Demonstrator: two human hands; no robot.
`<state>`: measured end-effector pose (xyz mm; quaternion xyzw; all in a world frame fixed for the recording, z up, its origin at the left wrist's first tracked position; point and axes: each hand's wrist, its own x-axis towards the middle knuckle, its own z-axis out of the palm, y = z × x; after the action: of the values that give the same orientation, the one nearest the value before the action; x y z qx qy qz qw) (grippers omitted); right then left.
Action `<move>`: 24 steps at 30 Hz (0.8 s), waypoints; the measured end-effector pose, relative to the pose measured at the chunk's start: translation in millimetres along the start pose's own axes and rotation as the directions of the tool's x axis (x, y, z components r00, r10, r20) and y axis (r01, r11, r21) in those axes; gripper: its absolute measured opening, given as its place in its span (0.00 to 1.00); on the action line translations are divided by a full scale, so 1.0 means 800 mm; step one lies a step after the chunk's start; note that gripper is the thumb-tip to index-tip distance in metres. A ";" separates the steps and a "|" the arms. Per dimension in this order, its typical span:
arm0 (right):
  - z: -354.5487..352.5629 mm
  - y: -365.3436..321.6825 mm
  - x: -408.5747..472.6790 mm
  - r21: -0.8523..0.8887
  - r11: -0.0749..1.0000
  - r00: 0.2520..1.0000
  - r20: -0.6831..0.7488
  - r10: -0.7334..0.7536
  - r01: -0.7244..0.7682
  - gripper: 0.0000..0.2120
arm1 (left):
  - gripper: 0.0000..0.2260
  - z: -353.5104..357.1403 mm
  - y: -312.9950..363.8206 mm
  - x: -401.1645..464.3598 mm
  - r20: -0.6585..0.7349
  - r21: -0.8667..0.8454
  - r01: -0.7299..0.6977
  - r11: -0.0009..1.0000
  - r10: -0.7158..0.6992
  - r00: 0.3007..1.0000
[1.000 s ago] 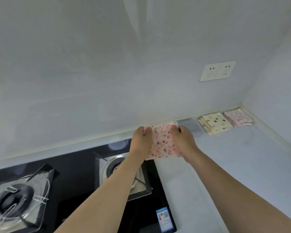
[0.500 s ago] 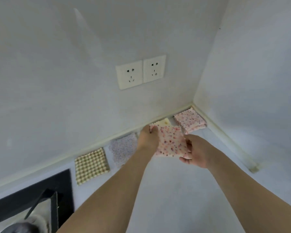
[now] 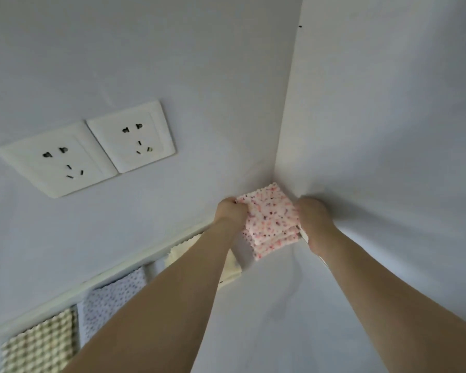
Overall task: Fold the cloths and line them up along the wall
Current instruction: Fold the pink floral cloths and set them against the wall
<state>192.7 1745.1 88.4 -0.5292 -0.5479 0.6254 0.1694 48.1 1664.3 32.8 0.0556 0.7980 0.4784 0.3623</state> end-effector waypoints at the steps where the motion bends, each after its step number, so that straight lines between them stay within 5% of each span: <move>1: 0.004 0.007 0.007 -0.034 0.999 1.000 -0.004 -0.014 0.013 0.11 | 0.06 0.001 0.001 0.001 -0.008 0.037 -0.002 0.999 0.003 1.000; 3: 0.009 0.021 0.013 -0.008 0.998 0.998 -0.006 0.065 -0.065 0.08 | 0.06 -0.001 0.007 -0.009 -0.031 0.157 -0.028 0.987 0.033 0.999; 6: 0.012 0.035 0.012 -0.189 0.981 0.999 -0.040 0.035 -0.042 0.14 | 0.08 -0.011 0.014 -0.035 -0.033 0.335 -0.067 0.940 0.083 0.996; 9: 0.013 0.030 -0.012 -0.400 0.915 0.999 -0.005 -0.049 0.043 0.10 | 0.12 -0.026 0.013 -0.062 -0.020 0.416 -0.138 0.899 0.161 0.987; 11: 0.020 0.028 -0.030 -0.425 0.899 0.994 0.038 -0.098 0.105 0.20 | 0.11 -0.041 0.008 -0.083 0.007 0.467 -0.222 0.856 0.248 0.969; 15: 0.047 0.017 -0.083 -0.474 0.839 0.963 0.089 -0.255 0.266 0.24 | 0.14 -0.080 -0.009 -0.121 0.077 0.630 -0.404 0.664 0.464 0.883; 20: 0.088 0.009 -0.163 -0.548 0.734 0.914 0.188 -0.360 0.402 0.23 | 0.16 -0.151 -0.038 -0.172 0.092 0.727 -0.472 0.499 0.610 0.787; 24: 0.128 0.016 -0.234 -0.584 0.647 0.868 0.259 -0.424 0.491 0.20 | 0.17 -0.232 -0.070 -0.226 0.062 0.748 -0.450 0.488 0.624 0.779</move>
<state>182.1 1540.5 150.1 -0.3672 -0.8484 0.3661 0.1064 77.4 1421.8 134.7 0.3895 0.8948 0.2124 0.0506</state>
